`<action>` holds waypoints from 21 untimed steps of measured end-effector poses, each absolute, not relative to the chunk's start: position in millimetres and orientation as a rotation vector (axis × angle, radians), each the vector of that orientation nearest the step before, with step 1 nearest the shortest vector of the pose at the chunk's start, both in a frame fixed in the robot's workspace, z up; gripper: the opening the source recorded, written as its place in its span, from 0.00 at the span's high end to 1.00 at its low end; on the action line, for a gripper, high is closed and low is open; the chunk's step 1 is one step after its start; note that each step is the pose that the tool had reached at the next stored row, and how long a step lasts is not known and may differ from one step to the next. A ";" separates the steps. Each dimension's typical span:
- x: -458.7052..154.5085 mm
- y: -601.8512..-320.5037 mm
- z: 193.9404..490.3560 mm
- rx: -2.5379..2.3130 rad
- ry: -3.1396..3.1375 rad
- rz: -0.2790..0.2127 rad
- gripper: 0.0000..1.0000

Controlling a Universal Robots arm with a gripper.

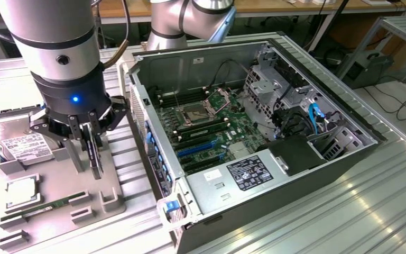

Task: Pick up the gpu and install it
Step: 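Pick up the gpu and move the gpu toward the slot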

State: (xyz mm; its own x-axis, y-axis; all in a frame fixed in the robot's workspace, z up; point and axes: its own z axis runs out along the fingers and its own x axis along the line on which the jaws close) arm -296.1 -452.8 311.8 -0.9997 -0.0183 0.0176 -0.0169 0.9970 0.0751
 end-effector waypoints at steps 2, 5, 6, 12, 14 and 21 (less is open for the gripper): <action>-296.1 -452.9 313.3 0.028 -3.121 -0.119 0.73; -296.1 -453.0 315.6 0.028 -3.121 -0.121 0.73; -296.1 -453.0 316.6 0.028 -3.121 -0.122 0.73; -296.1 -453.1 321.2 0.028 -3.121 -0.126 0.73; -296.1 -453.1 322.8 0.028 -3.121 -0.127 0.73; -296.1 -453.2 329.2 0.028 -3.120 -0.133 0.73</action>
